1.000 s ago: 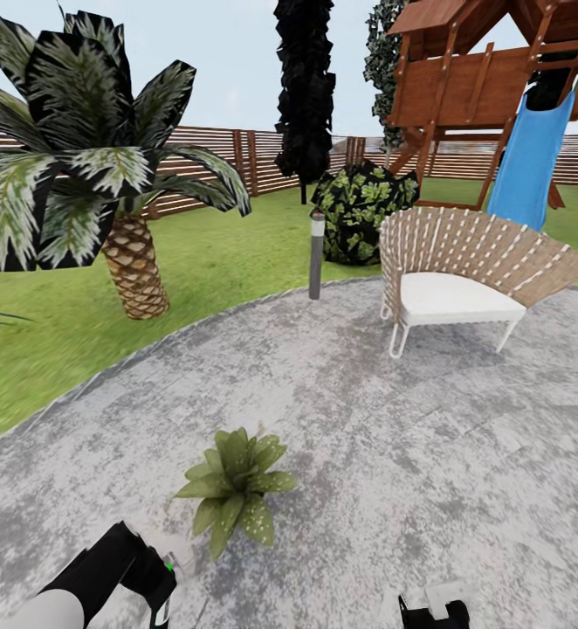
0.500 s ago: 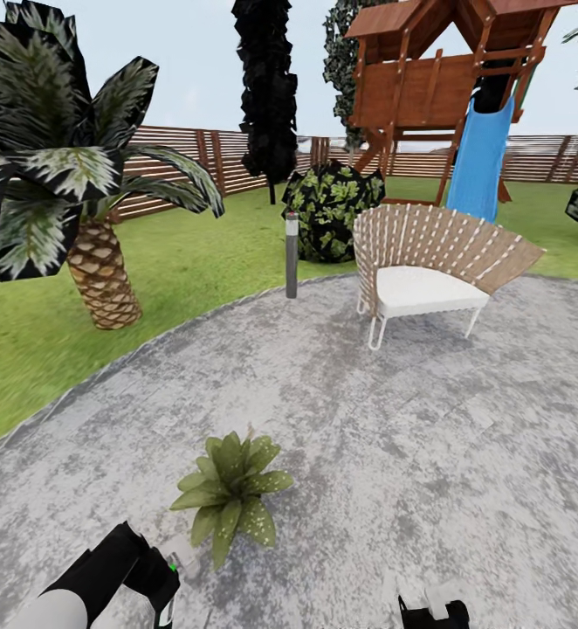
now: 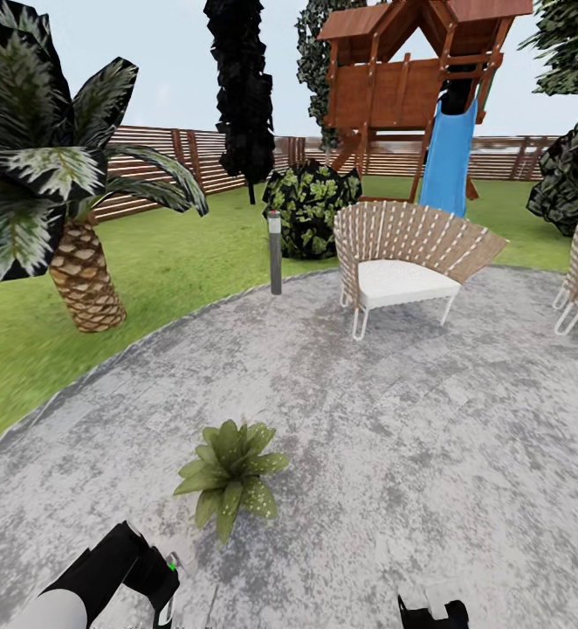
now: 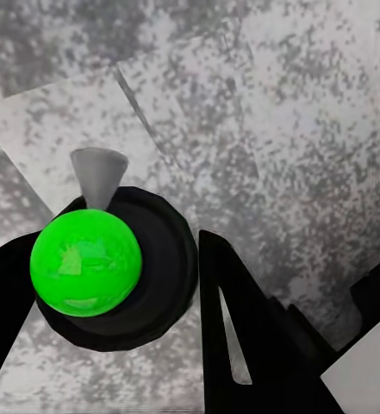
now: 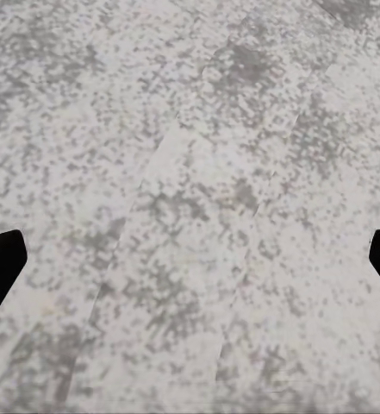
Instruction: Pick up the pesticide atomizer in the garden and spray insectifuge to fully cover both potted plants in the garden.
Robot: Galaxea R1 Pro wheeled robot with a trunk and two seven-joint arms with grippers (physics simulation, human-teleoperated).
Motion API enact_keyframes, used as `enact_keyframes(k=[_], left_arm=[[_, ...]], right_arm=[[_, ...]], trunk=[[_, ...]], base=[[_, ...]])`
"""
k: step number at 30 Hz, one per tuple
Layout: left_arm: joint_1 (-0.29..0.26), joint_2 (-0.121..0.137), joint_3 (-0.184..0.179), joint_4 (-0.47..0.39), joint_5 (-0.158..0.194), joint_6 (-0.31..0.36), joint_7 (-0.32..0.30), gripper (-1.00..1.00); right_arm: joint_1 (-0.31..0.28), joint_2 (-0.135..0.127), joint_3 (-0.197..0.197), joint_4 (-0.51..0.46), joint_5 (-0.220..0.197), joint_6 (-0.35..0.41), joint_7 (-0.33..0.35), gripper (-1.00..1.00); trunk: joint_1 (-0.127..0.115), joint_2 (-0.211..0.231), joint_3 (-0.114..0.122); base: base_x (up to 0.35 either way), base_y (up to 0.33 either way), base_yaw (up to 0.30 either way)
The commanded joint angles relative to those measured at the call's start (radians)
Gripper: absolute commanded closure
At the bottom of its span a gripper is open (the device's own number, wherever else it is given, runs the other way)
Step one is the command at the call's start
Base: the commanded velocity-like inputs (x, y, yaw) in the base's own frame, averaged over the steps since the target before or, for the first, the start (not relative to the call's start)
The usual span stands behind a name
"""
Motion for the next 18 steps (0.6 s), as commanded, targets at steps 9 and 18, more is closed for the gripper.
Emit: enact_keyframes(k=[9, 18], left_arm=[[0.000, 0.000, 0.004, -0.002, -0.001, 0.008, -0.003, 1.00], [0.000, -0.004, 0.002, -0.001, 0.000, 0.006, -0.003, 1.00]], right_arm=[[-0.001, 0.000, 0.007, 0.001, 0.006, -0.001, -0.010, -1.00], [-0.001, 0.000, 0.007, 0.001, 0.006, -0.001, -0.010, -1.00]], trunk=[[-0.001, 0.000, -0.001], [-0.001, 0.000, -0.001]], base=[[-0.090, 0.261, -0.289], [0.247, 0.168, -0.289]])
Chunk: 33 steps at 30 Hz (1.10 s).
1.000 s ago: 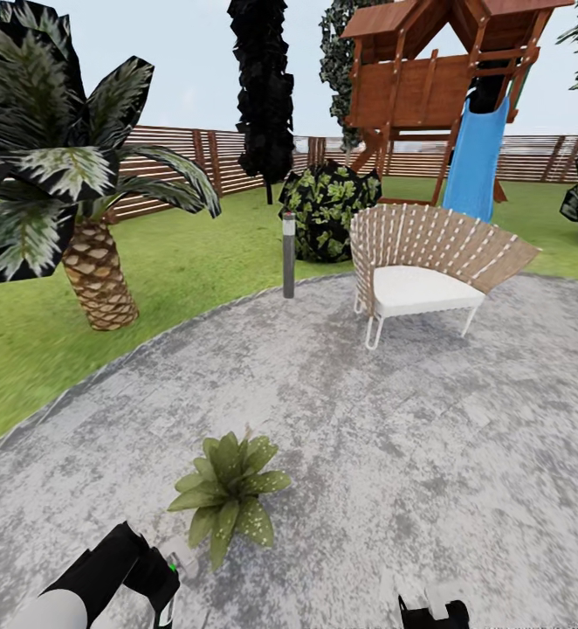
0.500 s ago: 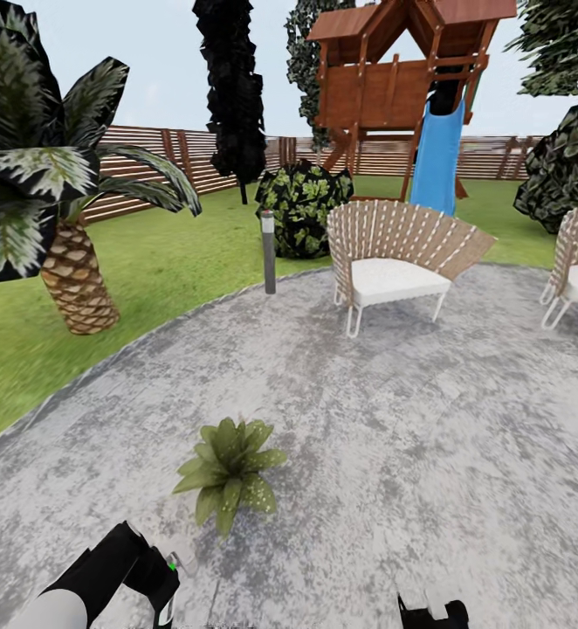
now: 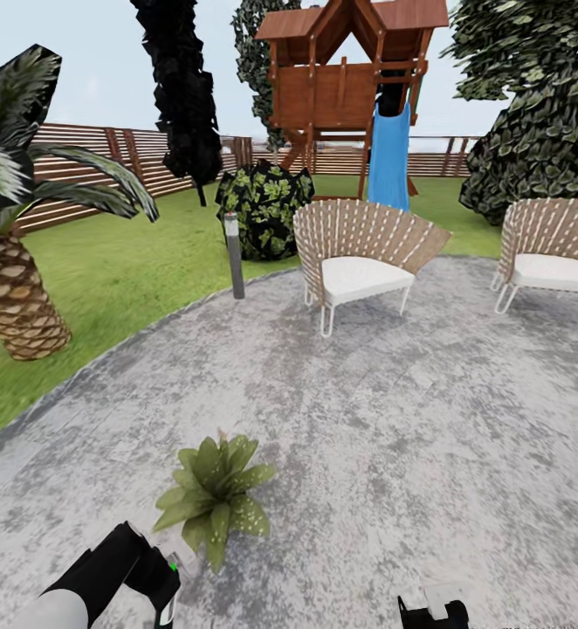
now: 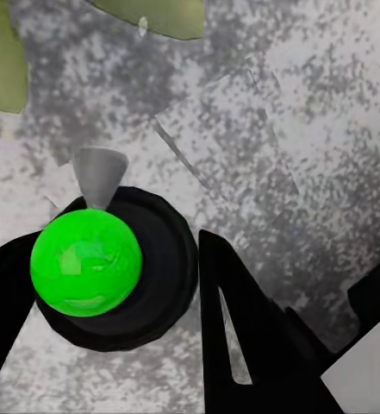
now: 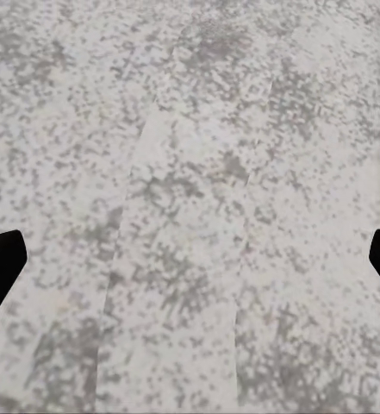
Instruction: Pick up the pesticide atomizer in the garden and spray insectifuge to fully cover both potted plants in the garden.
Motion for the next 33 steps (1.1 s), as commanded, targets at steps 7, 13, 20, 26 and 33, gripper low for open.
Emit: enact_keyframes(k=[7, 13, 20, 26, 33], left_arm=[[0.000, -0.025, -0.004, -0.003, -0.004, 0.004, -0.001, 1.00], [-0.015, -0.017, -0.008, -0.022, -0.011, 0.059, -0.007, 1.00], [-0.084, -0.009, -0.009, -0.021, -0.011, 0.162, -0.009, 1.00], [-0.079, -0.010, -0.003, -0.023, -0.007, 0.156, -0.005, 1.00], [-0.076, -0.011, 0.018, -0.024, -0.004, 0.149, 0.007, 1.00]], right_arm=[[-0.001, 0.000, 0.007, 0.001, 0.006, -0.001, -0.010, -1.00], [-0.001, 0.002, 0.007, 0.002, 0.006, -0.001, -0.010, -1.00], [-0.001, 0.002, 0.007, 0.022, 0.009, -0.001, -0.007, -1.00], [-0.001, 0.002, 0.007, 0.023, 0.010, -0.001, -0.007, -1.00], [-0.001, 0.002, 0.007, 0.023, 0.010, -0.001, -0.007, -1.00]], trunk=[[0.000, 0.000, -0.001], [0.000, 0.000, -0.001], [0.000, 0.000, -0.001], [0.000, 0.000, -0.001], [0.000, 0.000, -0.001]], base=[[0.028, 0.008, -0.112], [0.000, 0.000, -0.001], [0.000, 0.000, 0.000], [0.000, 0.000, 0.000], [0.000, 0.000, 0.000]])
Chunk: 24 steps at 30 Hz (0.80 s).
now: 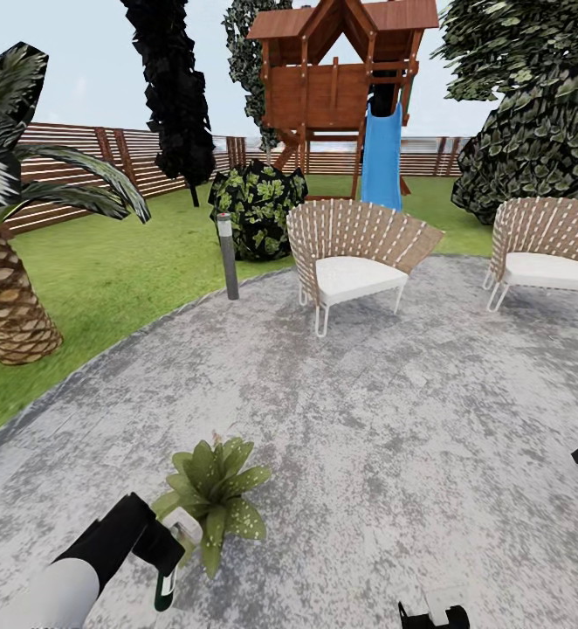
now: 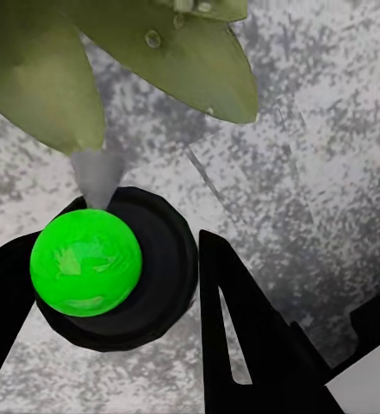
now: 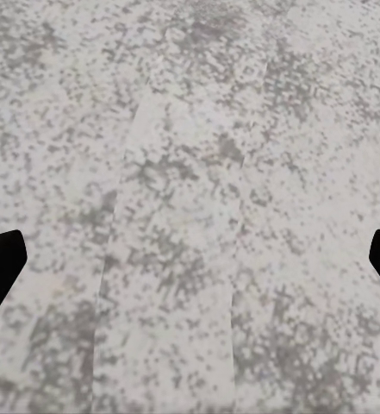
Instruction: Pick up the pesticide atomizer in the garden and spray insectifuge to fully cover both potted plants in the garden.
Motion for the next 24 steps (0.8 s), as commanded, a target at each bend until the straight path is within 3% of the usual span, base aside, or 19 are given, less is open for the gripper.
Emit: enact_keyframes(k=[1, 9, 13, 17, 20, 24], left_arm=[[0.000, 0.000, 0.005, -0.002, -0.005, 0.005, -0.005, 1.00], [-0.012, -0.006, 0.002, -0.003, -0.007, 0.013, -0.006, 1.00], [-0.025, -0.010, 0.000, -0.004, -0.007, 0.017, -0.007, 1.00], [-0.088, -0.014, -0.001, -0.004, -0.009, 0.035, -0.006, 1.00], [-0.147, -0.014, -0.004, -0.003, -0.008, 0.123, -0.010, 1.00], [-0.181, -0.013, -0.010, -0.003, -0.013, 0.155, -0.038, 1.00]], right_arm=[[0.000, 0.000, 0.007, 0.001, 0.007, -0.001, -0.010, -1.00], [-0.001, 0.000, 0.007, 0.001, 0.007, -0.001, -0.010, -1.00], [-0.001, 0.000, 0.007, 0.001, 0.007, -0.001, -0.010, -1.00], [-0.001, 0.000, 0.007, 0.001, 0.007, -0.001, -0.010, -1.00], [-0.001, 0.000, 0.007, 0.001, 0.007, -0.001, -0.010, -1.00], [-0.001, 0.000, 0.007, 0.001, 0.007, -0.001, -0.010, -1.00]], trunk=[[0.000, 0.000, -0.001], [0.000, 0.000, -0.001], [0.000, 0.000, -0.001], [0.000, 0.000, -0.001], [0.000, 0.000, -0.001], [0.000, 0.000, -0.001]], base=[[-0.012, 0.000, 0.000], [-0.258, 0.076, 0.000], [-0.013, 0.182, 0.000], [0.001, 0.016, 0.000], [0.000, 0.002, 0.000], [0.000, 0.000, 0.000]])
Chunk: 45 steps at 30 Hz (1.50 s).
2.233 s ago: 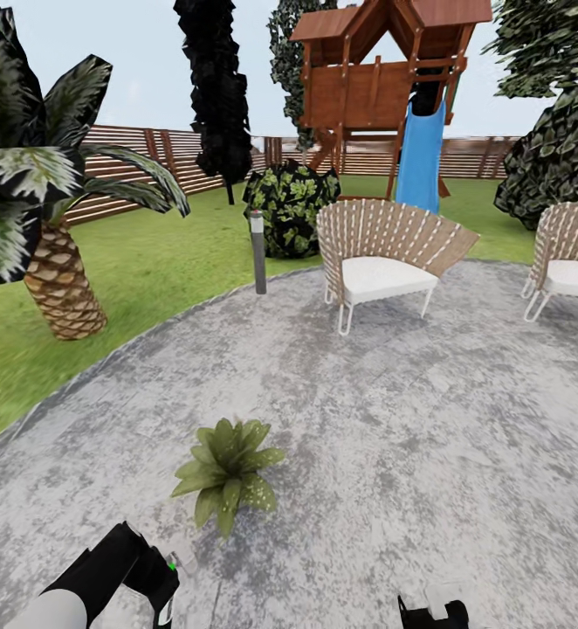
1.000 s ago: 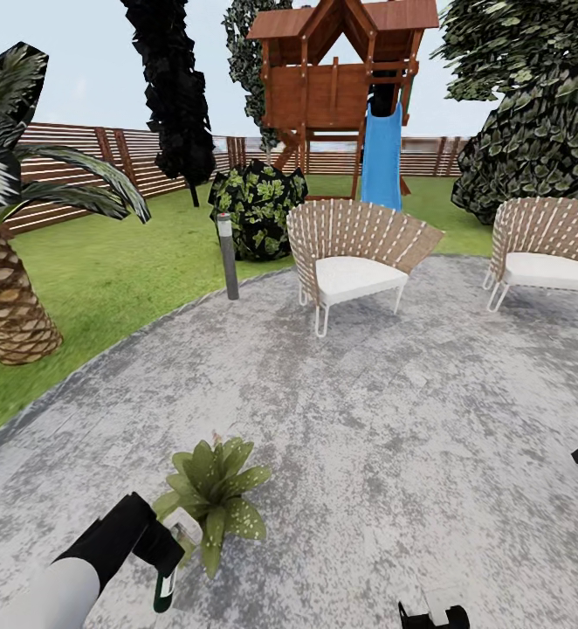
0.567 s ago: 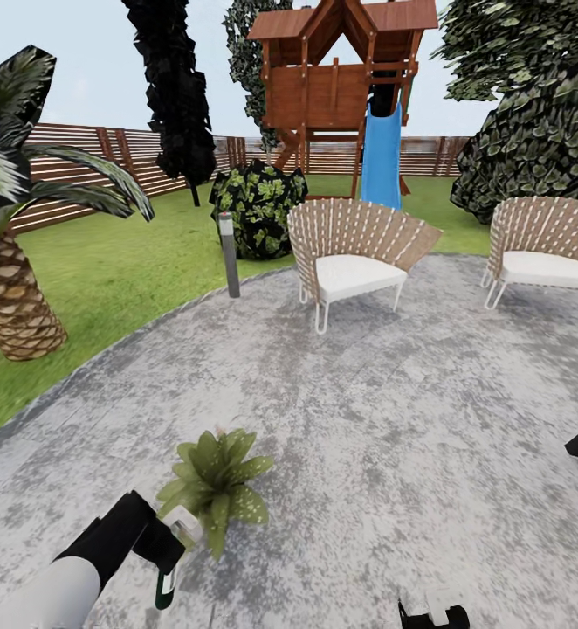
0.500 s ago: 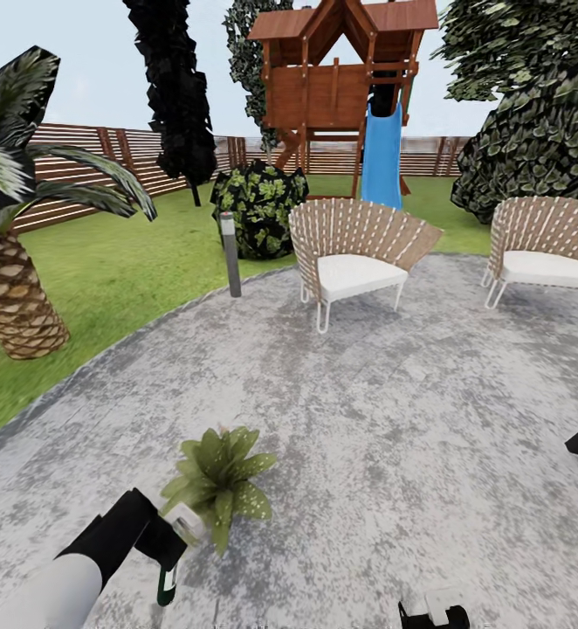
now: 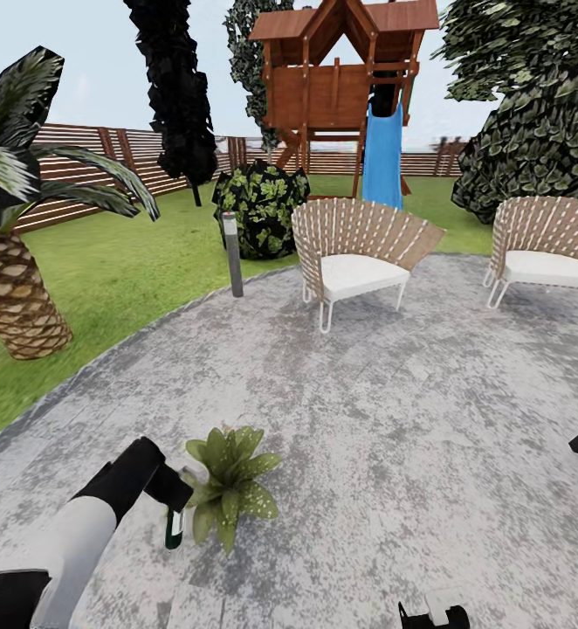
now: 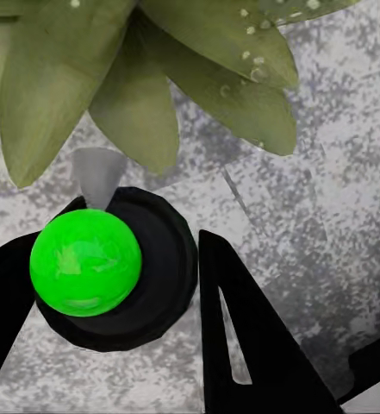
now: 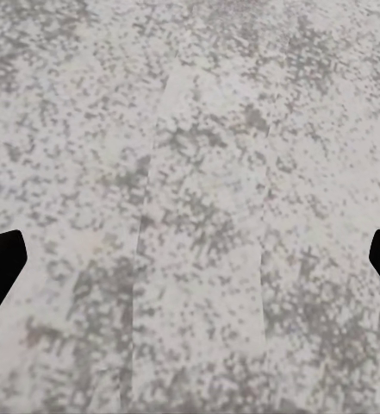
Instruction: Pick up the pesticide atomizer in the garden and spray insectifuge to fully cover both potted plants in the garden.
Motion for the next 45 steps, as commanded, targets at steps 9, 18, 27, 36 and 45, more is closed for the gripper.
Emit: enact_keyframes(k=[9, 18, 27, 36, 45], left_arm=[[0.015, 0.016, -0.113, 0.006, -0.050, -0.008, -0.137, 1.00], [0.017, 0.018, -0.110, 0.018, -0.110, -0.009, -0.130, 1.00], [0.017, 0.019, -0.101, 0.018, -0.109, -0.004, -0.125, 1.00], [0.057, 0.015, -0.098, 0.018, -0.096, -0.005, -0.057, 1.00], [0.105, 0.002, 0.030, 0.019, -0.090, -0.009, 0.061, 1.00]], right_arm=[[-0.001, 0.000, 0.007, 0.001, 0.007, -0.001, -0.010, -1.00], [-0.001, 0.000, 0.007, -0.001, 0.005, -0.001, -0.013, -1.00], [-0.001, 0.000, 0.007, -0.001, 0.005, -0.001, -0.013, -1.00], [-0.001, 0.000, 0.007, -0.001, 0.005, -0.001, -0.013, -1.00], [-0.001, -0.001, 0.007, 0.000, 0.007, -0.001, -0.011, -1.00]], trunk=[[0.000, 0.000, -0.001], [0.000, 0.000, -0.001], [0.000, 0.000, -0.001], [0.000, 0.000, -0.001], [0.000, 0.000, -0.001]], base=[[0.000, 0.000, 0.000], [-0.064, 0.040, -0.006], [-0.187, 0.219, -0.240], [0.062, 0.175, -0.132], [0.001, 0.002, -0.001]])
